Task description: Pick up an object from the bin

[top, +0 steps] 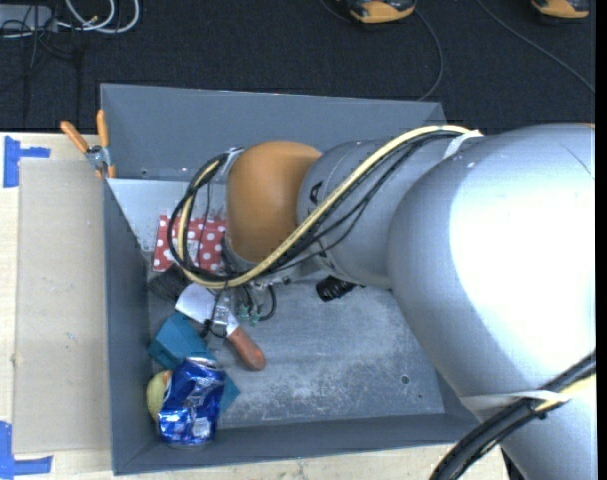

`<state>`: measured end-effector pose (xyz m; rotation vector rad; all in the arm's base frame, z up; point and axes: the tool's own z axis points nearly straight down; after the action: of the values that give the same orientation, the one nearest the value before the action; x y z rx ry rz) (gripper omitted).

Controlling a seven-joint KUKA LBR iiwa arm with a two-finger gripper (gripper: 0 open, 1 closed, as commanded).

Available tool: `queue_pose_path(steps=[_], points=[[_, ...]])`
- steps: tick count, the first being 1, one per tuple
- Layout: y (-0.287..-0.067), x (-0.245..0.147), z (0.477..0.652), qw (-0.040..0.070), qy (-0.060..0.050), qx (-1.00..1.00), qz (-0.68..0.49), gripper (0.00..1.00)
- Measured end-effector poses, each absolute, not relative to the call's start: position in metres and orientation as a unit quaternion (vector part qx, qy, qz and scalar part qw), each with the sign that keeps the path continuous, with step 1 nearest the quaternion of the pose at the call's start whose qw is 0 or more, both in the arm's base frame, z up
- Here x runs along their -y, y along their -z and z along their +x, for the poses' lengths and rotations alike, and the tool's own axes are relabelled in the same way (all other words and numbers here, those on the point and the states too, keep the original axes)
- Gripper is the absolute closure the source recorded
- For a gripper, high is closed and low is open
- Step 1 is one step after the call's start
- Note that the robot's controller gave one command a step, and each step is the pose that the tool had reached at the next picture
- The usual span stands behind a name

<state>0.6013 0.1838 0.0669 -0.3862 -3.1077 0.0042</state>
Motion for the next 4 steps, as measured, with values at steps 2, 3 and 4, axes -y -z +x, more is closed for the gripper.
queue_pose_path(steps=[2, 3, 4], points=[[-0.0679, -0.181, 0.6, 0.006, -0.001, 0.994, -0.111, 0.0], [-0.0698, -0.1795, 0.6007, 0.003, -0.001, 0.995, -0.102, 1.0], [-0.0698, -0.1794, 0.6008, 0.003, -0.001, 0.995, -0.102, 1.0]])
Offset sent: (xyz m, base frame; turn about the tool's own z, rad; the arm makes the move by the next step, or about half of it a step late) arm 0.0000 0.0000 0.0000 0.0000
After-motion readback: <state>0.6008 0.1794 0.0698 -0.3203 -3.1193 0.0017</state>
